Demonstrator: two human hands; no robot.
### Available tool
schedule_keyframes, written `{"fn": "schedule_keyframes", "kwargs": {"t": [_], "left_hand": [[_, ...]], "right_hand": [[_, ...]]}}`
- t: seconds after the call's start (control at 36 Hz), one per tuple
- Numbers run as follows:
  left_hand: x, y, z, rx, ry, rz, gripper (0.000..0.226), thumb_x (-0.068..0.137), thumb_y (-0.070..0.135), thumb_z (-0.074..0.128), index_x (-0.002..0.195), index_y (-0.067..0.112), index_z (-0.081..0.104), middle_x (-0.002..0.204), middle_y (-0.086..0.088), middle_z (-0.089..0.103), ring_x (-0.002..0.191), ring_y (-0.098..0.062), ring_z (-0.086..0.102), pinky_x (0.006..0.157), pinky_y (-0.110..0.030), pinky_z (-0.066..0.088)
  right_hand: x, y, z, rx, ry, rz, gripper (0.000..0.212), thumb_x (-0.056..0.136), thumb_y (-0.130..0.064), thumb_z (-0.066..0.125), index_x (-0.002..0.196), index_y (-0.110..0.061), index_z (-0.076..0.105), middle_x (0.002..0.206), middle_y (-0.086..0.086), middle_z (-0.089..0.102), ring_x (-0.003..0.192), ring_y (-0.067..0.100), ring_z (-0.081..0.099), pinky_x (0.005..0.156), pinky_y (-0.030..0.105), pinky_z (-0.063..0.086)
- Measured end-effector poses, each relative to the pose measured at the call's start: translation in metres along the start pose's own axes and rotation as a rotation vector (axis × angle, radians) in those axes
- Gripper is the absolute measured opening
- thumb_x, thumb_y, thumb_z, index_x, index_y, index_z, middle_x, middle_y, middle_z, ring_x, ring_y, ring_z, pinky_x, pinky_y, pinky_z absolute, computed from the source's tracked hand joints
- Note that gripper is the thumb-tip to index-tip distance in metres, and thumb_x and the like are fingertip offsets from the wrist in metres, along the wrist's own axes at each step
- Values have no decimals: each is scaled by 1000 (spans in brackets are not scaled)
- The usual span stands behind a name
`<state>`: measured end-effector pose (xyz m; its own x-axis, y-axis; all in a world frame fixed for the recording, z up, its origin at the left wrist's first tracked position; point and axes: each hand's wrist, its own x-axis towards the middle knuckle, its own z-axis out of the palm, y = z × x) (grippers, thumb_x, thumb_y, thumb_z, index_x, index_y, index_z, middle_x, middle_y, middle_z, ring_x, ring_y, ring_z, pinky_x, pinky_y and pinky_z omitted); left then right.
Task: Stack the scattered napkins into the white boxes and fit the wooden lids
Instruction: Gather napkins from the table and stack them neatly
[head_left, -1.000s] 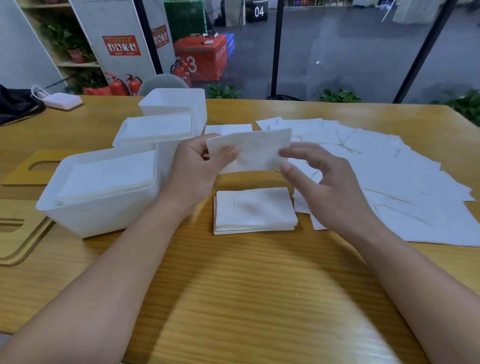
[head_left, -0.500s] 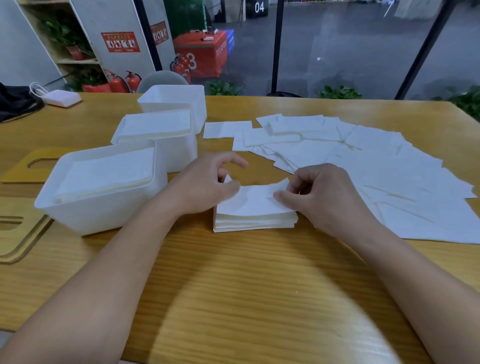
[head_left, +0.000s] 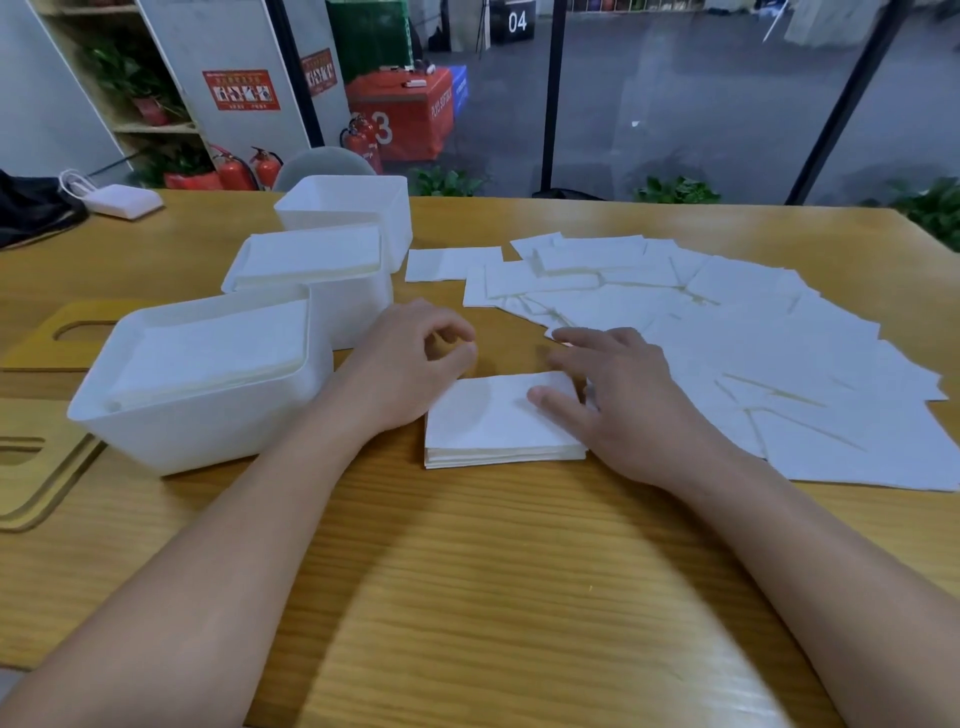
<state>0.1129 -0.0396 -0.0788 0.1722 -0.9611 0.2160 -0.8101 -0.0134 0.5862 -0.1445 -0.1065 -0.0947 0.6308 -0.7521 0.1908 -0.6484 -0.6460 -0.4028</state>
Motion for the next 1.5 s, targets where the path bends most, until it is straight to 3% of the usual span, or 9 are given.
{"fn": "schedule_keyframes", "kwargs": {"t": [0.17, 0.31, 0.39, 0.47, 0.81, 1.03, 1.22, 1.33, 1.5], "left_hand": [[1, -3, 11, 10, -77, 33, 21, 99, 58, 66, 110, 44, 75, 114, 25, 65, 116, -6, 55, 103, -36, 49], [-2, 0, 17, 51, -120, 68, 28, 101, 58, 65, 124, 42, 71, 126, 27, 59, 123, -6, 46, 105, -31, 43], [-1, -1, 16, 49, -129, 59, 29, 101, 57, 66, 126, 42, 71, 128, 26, 58, 124, -6, 46, 106, -31, 41], [-2, 0, 16, 58, -137, 62, 30, 101, 57, 65, 126, 41, 71, 130, 25, 58, 126, -6, 46, 106, -31, 41], [-8, 12, 16, -53, -111, 70, 35, 108, 35, 65, 142, 42, 67, 110, 44, 56, 129, 0, 56, 109, -24, 47], [-8, 18, 14, -320, -146, 76, 38, 116, 37, 50, 153, 42, 56, 131, 18, 73, 133, 3, 60, 117, -38, 46], [-6, 22, 11, -441, -8, 7, 34, 116, 36, 50, 113, 26, 83, 114, 13, 80, 114, -10, 71, 104, -54, 55], [-3, 16, 6, -640, 195, 26, 21, 98, 38, 82, 99, 17, 81, 93, -3, 79, 88, -27, 71, 89, -52, 59], [-2, 16, -2, -834, 94, 81, 17, 94, 3, 81, 103, 15, 74, 106, -5, 74, 100, -24, 70, 89, -44, 57]], "right_hand": [[10, -5, 4, -162, -63, -2, 68, 99, -81, 31, 133, -30, 62, 169, -12, 36, 138, 26, 35, 108, 45, 28], [17, -2, 7, -181, -65, 14, 63, 97, -85, 26, 114, -31, 53, 133, -18, 53, 125, 27, 41, 97, 42, 33], [18, -3, 6, -203, -89, 27, 86, 96, -84, 23, 146, -23, 55, 161, -12, 44, 134, 28, 37, 107, 43, 32], [17, -7, 4, -217, -93, 35, 93, 94, -86, 19, 149, -20, 55, 166, -9, 40, 134, 27, 37, 111, 45, 32], [11, -7, -7, -104, -13, -57, 82, 95, -84, 29, 136, -24, 67, 153, -9, 51, 131, 14, 37, 108, 31, 17], [-2, -23, -19, 291, 11, -108, 49, 105, -59, 57, 149, -37, 61, 151, -26, 51, 139, 2, 39, 119, 41, 33], [-16, -37, -17, 329, -31, -205, 56, 99, -56, 70, 149, -33, 62, 155, -26, 51, 149, 4, 39, 123, 42, 33], [-15, -33, -18, 402, 153, -166, 33, 102, -45, 70, 134, -36, 70, 147, -27, 57, 147, 3, 43, 113, 31, 42], [-10, -23, -21, 528, 171, 16, 65, 102, -57, 64, 160, -51, 35, 162, -32, 38, 149, -8, 35, 96, 2, 39]]}}
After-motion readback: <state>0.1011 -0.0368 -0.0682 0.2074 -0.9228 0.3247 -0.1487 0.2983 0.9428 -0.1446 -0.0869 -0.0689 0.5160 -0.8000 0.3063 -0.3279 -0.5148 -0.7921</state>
